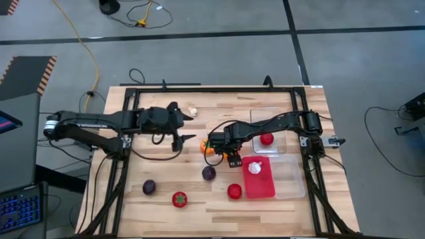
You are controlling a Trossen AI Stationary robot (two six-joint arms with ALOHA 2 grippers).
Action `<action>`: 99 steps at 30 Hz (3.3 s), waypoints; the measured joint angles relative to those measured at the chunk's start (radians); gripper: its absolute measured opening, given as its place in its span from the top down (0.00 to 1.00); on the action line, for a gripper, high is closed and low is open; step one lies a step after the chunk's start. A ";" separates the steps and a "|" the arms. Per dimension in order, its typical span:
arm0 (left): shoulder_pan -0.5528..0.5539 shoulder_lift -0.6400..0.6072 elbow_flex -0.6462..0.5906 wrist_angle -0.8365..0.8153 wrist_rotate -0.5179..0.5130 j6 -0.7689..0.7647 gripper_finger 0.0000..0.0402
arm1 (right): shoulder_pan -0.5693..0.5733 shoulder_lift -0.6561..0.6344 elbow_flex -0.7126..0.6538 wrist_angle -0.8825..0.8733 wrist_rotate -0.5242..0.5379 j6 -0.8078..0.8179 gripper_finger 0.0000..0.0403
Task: Sort produce into baskets
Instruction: Put the right yellow tomato into the top transparent bin
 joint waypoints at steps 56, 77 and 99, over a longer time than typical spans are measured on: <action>0.000 -0.110 -0.310 0.254 -0.050 -0.105 0.21 | -0.052 -0.100 0.375 -0.585 0.055 0.093 0.22; 0.000 -0.110 -0.310 0.258 -0.050 -0.090 0.21 | -0.254 -0.594 -0.162 -0.448 0.216 0.283 0.19; 0.000 -0.110 -0.310 0.251 -0.050 -0.090 0.21 | -0.378 -0.586 -0.211 -0.454 0.217 0.215 0.10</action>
